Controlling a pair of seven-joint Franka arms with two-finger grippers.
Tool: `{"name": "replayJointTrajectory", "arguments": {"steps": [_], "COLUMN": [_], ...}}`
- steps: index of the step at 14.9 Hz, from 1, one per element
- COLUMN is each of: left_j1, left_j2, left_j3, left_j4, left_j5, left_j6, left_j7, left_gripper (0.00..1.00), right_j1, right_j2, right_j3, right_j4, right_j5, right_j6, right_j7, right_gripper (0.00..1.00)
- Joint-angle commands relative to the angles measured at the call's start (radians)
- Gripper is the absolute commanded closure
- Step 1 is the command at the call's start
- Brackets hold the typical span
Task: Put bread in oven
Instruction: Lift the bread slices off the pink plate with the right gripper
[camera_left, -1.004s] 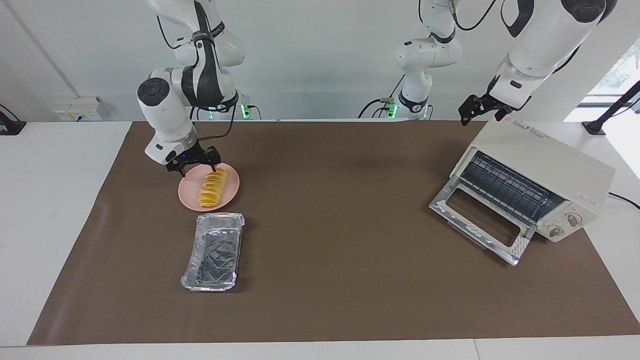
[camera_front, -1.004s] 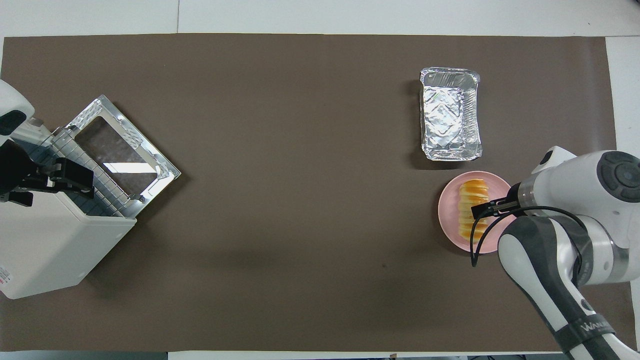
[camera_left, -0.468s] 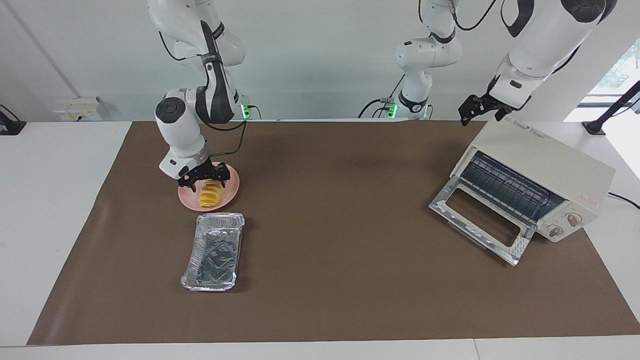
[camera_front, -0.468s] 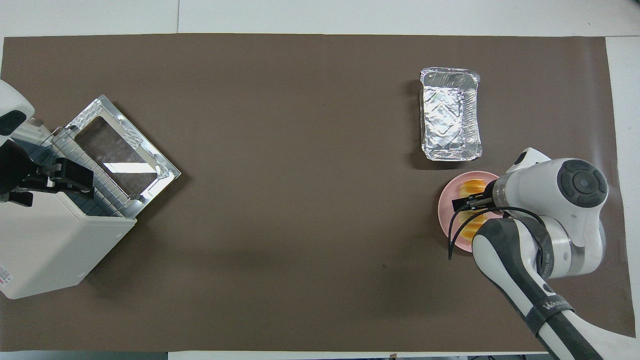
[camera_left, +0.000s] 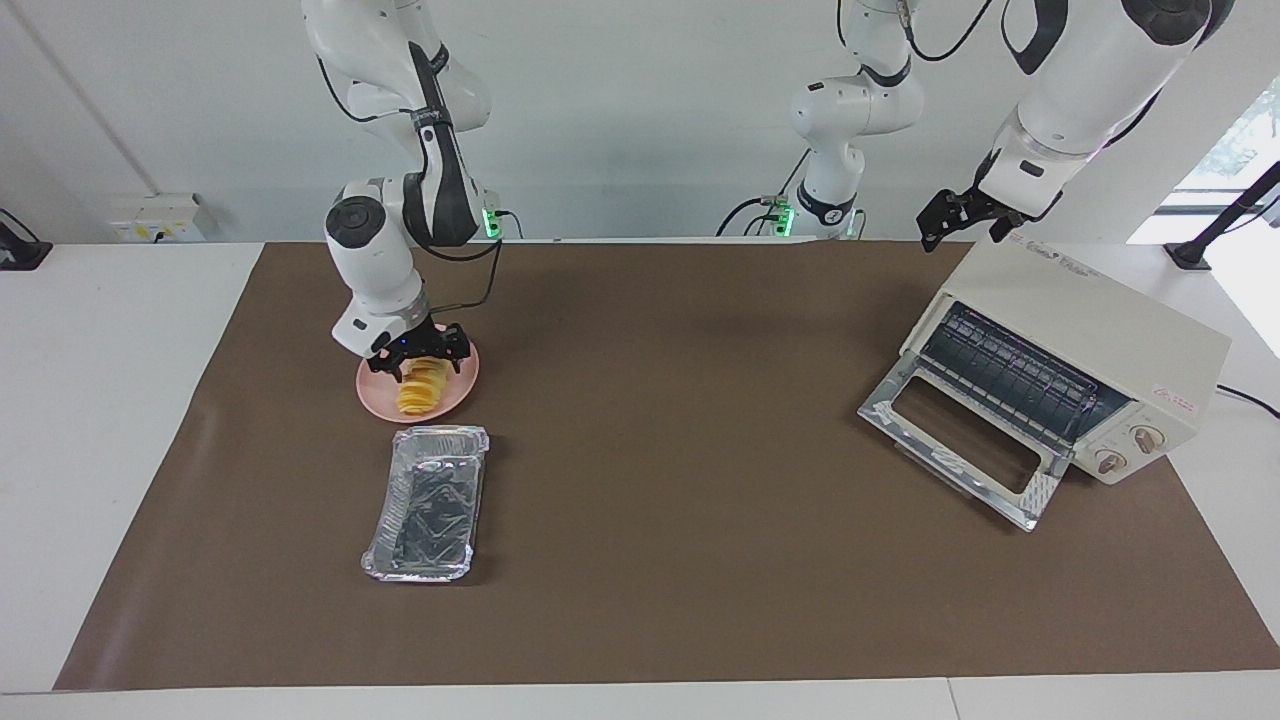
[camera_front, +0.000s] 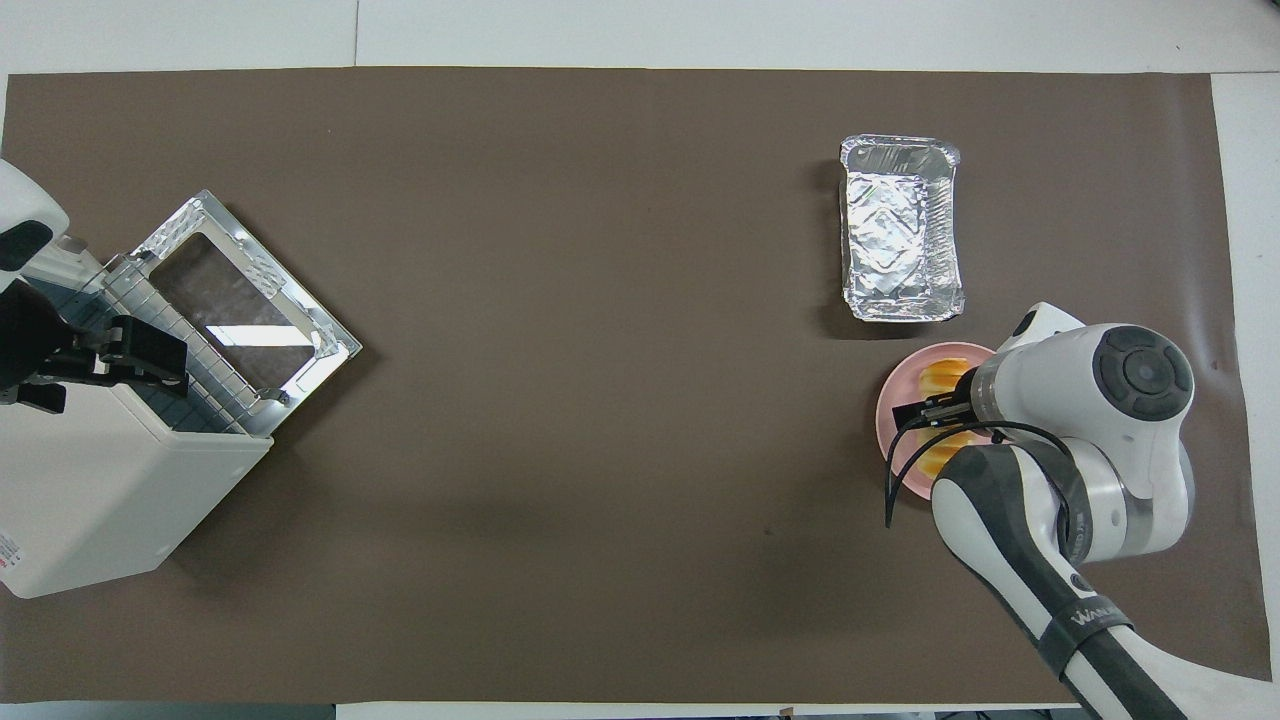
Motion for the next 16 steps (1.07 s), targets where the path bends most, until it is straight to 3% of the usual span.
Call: {"name": "replayJointTrajectory", "arguments": {"steps": [1, 2, 3, 4, 12, 16], "left_j1": [0.014, 0.014, 0.014, 0.014, 0.014, 0.014], "left_j2": [-0.021, -0.021, -0.021, -0.021, -0.021, -0.021], "left_j3": [-0.005, -0.005, -0.005, -0.005, -0.005, -0.005], "left_j4": [-0.018, -0.018, -0.018, -0.018, -0.018, -0.018], "left_j5": [-0.014, -0.014, -0.014, -0.014, -0.014, -0.014], "left_j6": [0.013, 0.013, 0.013, 0.013, 0.013, 0.013], "left_j7": [0.004, 0.004, 0.004, 0.004, 0.004, 0.004], "left_gripper": [0.00, 0.00, 0.00, 0.00, 0.00, 0.00], "right_j1": [-0.013, -0.021, -0.030, -0.034, -0.044, -0.048], "right_j2": [-0.007, -0.007, -0.007, -0.007, -0.007, 0.017], "right_j3": [0.003, 0.003, 0.003, 0.003, 0.001, 0.001], "right_j4": [-0.022, -0.022, -0.022, -0.022, 0.000, 0.189], "right_j5": [0.008, 0.008, 0.008, 0.008, 0.008, 0.008], "right_j6": [0.025, 0.022, 0.019, 0.015, -0.035, -0.263], "right_j7": [-0.005, -0.017, -0.035, -0.048, -0.057, -0.065], "right_gripper": [0.33, 0.63, 0.84, 0.98, 1.00, 1.00]}}
